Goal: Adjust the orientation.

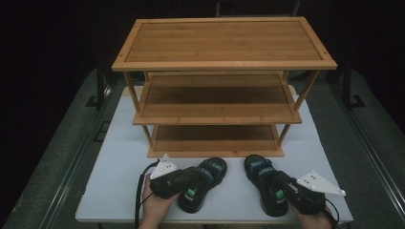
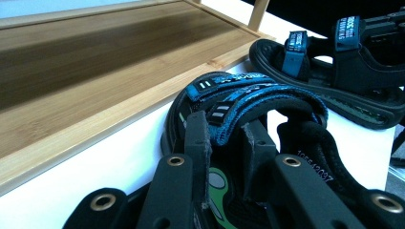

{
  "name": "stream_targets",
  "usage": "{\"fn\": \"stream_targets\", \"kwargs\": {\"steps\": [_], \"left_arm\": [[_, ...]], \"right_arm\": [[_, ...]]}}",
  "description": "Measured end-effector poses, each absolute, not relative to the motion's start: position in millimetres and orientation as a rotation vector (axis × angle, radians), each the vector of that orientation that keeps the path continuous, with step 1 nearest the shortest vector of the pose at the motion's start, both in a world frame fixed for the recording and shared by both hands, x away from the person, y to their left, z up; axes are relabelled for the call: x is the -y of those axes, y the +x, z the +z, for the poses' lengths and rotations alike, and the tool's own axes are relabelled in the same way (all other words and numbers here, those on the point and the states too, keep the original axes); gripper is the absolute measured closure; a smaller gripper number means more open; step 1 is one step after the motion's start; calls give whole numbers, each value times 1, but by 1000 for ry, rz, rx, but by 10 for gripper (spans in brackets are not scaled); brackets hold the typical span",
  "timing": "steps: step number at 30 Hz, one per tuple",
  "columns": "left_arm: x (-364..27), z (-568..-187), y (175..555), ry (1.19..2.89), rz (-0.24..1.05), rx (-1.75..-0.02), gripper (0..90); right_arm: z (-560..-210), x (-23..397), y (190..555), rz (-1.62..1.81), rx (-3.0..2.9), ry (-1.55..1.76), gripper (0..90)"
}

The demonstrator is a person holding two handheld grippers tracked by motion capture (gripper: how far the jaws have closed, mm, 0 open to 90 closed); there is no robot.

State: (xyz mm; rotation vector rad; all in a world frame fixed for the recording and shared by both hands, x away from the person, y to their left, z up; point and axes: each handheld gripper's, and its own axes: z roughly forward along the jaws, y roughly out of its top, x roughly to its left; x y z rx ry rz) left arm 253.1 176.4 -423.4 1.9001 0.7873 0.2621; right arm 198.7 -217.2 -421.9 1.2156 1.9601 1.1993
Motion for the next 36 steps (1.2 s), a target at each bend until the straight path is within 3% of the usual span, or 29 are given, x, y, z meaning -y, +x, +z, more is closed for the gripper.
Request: {"fn": "stream_targets", "kwargs": {"steps": [36], "left_arm": [[-172,-417,252,1849,350,-813,764]], "right_arm": [[-414,196,198,1257,-1956,1149,808]]}}
